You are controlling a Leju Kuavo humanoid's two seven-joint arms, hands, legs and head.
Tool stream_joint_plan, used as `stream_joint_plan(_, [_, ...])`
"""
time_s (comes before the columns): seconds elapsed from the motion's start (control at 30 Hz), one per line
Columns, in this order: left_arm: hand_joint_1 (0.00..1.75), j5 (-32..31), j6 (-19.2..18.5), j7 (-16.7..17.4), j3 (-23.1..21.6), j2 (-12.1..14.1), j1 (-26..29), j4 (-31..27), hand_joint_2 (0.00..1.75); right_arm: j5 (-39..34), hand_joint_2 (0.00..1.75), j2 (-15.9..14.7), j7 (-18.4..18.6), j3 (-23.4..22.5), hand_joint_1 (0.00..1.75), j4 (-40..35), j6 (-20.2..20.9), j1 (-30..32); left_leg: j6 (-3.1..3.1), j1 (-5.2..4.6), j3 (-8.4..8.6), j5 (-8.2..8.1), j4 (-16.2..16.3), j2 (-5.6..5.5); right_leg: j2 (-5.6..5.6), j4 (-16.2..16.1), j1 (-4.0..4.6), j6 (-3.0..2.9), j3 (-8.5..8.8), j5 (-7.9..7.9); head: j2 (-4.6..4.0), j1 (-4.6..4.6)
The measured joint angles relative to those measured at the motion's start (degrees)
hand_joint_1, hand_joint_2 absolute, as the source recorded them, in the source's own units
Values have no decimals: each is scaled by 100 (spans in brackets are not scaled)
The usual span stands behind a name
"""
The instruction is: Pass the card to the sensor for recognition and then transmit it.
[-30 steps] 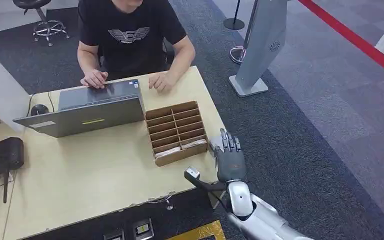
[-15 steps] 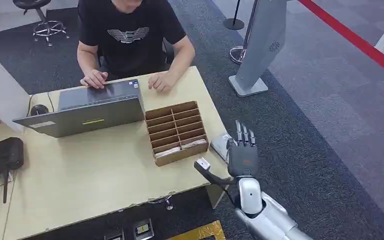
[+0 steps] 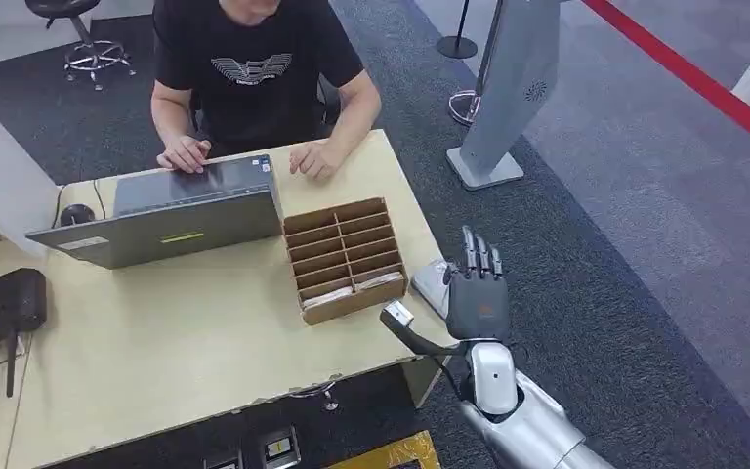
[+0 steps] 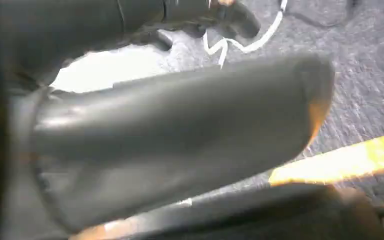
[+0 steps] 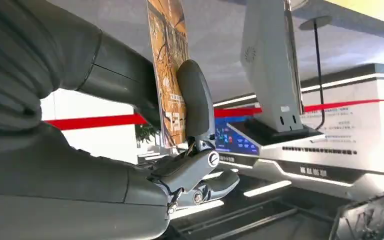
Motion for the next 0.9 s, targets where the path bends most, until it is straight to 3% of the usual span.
stream_joint_plan(0.17, [0,42,0,-9,-127,-11,-19,0,0,-338,175,22,-18,18,175,224,0,-77,0,0,0,0,0,0,1,0,0,0,0,0,0,0])
stream_joint_plan(0.43, [0,-4,-2,-39,-195,-11,-29,0,0,-916,175,175,-662,-149,175,914,-2,-289,0,0,0,0,0,0,0,1,0,0,0,0,0,0])
stream_joint_plan(0.9, [0,-74,-11,-42,-234,-13,-39,0,0,-934,175,350,-749,-415,175,1318,-41,-470,0,0,15,0,0,3,3,-1,0,0,12,1,0,0])
